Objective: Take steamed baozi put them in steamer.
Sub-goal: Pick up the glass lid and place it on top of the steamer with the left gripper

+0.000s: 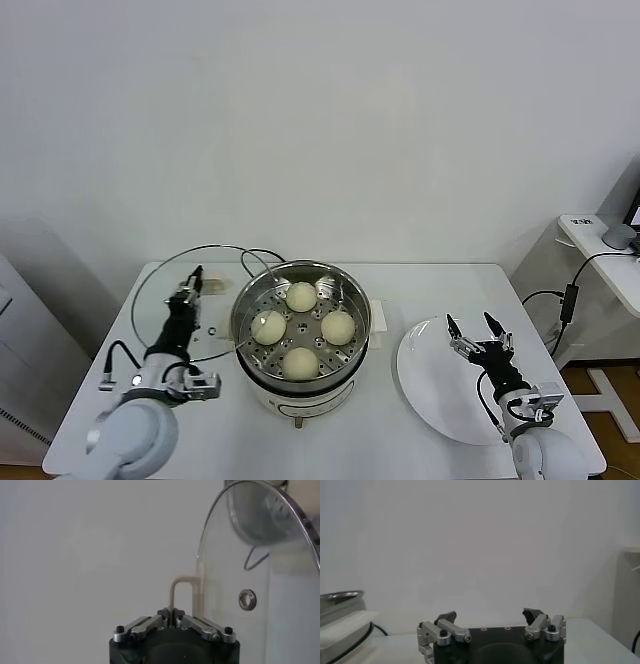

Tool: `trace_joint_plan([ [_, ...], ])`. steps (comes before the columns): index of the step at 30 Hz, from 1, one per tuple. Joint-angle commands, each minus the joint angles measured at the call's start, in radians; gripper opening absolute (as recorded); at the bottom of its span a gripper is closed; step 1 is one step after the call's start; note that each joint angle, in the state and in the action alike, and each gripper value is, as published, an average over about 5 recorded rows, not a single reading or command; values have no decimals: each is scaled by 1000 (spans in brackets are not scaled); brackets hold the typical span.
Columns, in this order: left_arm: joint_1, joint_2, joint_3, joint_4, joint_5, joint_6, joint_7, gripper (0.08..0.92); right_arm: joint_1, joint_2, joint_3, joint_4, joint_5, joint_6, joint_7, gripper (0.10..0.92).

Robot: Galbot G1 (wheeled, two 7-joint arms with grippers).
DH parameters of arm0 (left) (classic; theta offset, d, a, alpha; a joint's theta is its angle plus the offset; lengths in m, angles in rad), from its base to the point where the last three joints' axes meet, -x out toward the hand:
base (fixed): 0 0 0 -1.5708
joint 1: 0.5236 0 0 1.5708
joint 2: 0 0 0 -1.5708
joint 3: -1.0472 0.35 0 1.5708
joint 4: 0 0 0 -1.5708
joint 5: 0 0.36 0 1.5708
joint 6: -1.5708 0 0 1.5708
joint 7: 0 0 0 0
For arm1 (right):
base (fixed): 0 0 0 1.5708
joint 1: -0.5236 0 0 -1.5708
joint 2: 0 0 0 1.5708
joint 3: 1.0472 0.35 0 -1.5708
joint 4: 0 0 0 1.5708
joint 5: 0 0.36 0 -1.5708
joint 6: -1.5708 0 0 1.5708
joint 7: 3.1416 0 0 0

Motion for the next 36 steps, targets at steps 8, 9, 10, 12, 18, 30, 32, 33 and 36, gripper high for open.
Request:
trace_joint_plan([
  [8, -178, -89, 279, -7, 144, 143, 84, 106, 11, 2, 2, -20, -1, -2, 2, 823],
  [9, -184, -95, 287, -4, 148, 147, 87, 106, 11, 2, 3, -21, -1, -2, 2, 823],
  [10, -189, -100, 296, -1, 150, 150, 90, 106, 11, 1, 3, -23, -1, -2, 2, 823],
  [12, -201, -109, 311, 4, 153, 152, 90, 106, 12, 1, 4, -25, -1, -2, 2, 823],
  [18, -226, -137, 351, 15, 153, 165, 94, 106, 19, 2, 2, -28, -5, -3, 3, 823],
  [30, -242, -187, 410, 51, 163, 165, 94, 106, 22, 0, 5, -37, -4, -2, 2, 823],
  [32, -242, -190, 412, 58, 165, 154, 90, 106, 22, 1, 5, -39, -5, -1, 1, 823],
  [33, -242, -192, 413, 62, 167, 148, 88, 106, 22, 1, 6, -40, -5, -1, 0, 823],
  [36, -242, -197, 418, 69, 172, 135, 82, 106, 24, 3, 6, -44, -6, 0, -2, 823],
])
